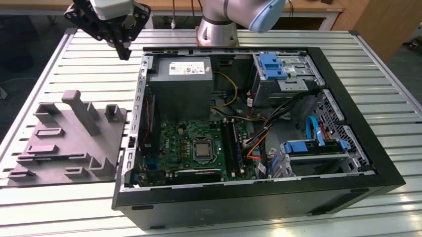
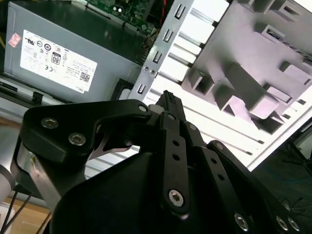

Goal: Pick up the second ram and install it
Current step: 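Reach for the second ram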

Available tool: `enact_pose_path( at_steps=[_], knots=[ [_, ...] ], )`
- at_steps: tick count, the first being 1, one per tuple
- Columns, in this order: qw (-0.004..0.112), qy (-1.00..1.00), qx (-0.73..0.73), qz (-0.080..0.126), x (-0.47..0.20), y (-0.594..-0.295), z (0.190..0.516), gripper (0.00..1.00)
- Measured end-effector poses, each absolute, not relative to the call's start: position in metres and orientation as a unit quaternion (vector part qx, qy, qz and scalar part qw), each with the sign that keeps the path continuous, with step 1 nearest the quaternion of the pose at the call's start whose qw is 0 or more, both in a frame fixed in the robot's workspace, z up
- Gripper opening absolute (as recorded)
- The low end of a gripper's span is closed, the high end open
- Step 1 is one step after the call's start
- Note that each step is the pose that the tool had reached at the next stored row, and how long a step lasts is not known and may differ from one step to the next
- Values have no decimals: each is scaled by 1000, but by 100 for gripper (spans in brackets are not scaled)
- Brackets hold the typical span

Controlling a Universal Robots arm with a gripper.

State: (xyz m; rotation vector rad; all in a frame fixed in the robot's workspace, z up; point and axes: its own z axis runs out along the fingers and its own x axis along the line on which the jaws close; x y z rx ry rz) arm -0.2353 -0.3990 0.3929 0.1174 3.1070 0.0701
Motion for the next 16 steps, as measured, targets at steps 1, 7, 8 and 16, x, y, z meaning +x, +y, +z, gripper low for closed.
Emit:
enact_pose_path(
  at_steps=[1, 7, 8, 16],
  knots=[
    [16, 999, 38, 23, -238, -399, 393, 10],
    [17, 999, 38, 23, -254, -399, 393, 10],
    [17, 999, 38, 23, -257, -399, 393, 10],
    [19, 999, 38, 23, -280, -399, 392, 10]
  ],
)
